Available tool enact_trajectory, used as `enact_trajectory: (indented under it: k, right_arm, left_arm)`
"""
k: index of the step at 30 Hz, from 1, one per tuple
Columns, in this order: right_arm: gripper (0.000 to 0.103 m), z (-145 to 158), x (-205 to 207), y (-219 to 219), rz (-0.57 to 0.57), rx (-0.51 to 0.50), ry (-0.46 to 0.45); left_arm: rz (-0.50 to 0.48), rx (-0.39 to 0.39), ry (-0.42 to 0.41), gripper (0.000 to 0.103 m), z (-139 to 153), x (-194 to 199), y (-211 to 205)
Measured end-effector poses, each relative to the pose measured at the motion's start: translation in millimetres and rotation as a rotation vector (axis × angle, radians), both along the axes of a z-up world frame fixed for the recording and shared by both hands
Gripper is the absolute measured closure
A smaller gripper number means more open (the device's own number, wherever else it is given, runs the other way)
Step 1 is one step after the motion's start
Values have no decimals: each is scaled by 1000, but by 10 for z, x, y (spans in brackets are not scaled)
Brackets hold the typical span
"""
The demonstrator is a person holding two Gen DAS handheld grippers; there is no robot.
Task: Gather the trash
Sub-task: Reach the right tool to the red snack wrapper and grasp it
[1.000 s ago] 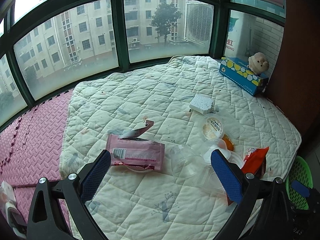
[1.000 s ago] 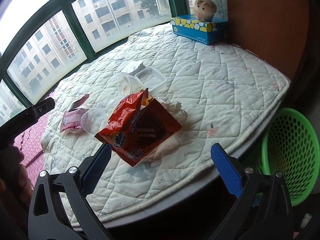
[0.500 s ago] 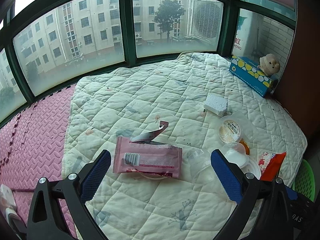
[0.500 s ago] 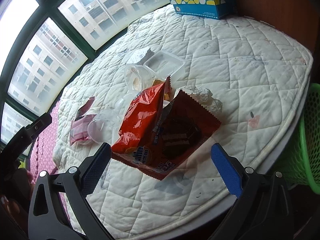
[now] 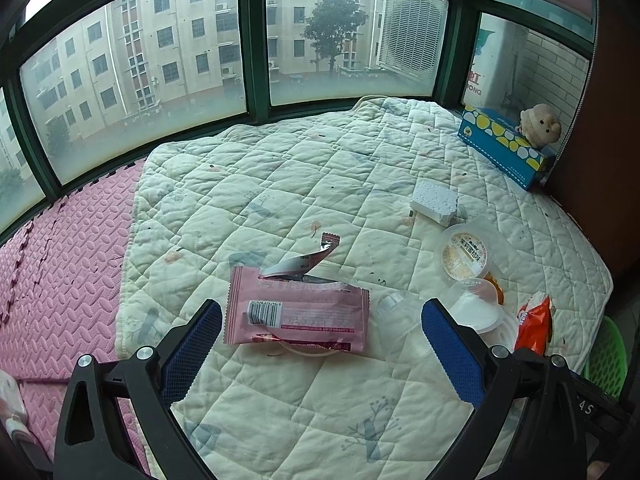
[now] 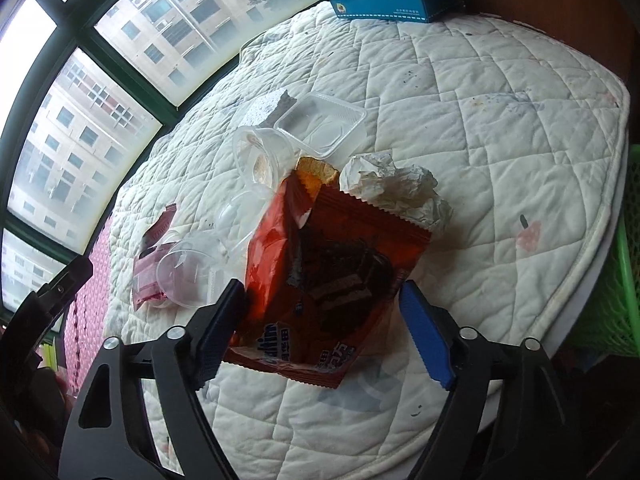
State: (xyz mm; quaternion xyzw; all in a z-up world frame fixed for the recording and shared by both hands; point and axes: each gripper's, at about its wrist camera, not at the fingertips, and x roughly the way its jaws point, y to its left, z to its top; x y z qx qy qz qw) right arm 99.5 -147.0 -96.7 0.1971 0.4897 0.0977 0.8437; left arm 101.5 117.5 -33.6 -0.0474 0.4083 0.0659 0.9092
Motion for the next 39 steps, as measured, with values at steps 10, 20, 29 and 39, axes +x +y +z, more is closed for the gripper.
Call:
enact_trajectory:
  k: [10,20,29,39]
  right_arm:
    - [66,120,-159,-177,27,-19,-52]
    - [72,128,-242,-390,7,-12,-52]
    - [38,-40,-134,-444,12,196,16]
    - [27,-45,-145,-103,72,156,12]
  left_arm:
    - [-145,-18,25,6,-128,3,-311]
    - [-241,-123,157,11,-572,-93,-625]
    - [-196,-96,116,30,-465,3,-462]
    - [-255,-10,132,55,-580,293,-374]
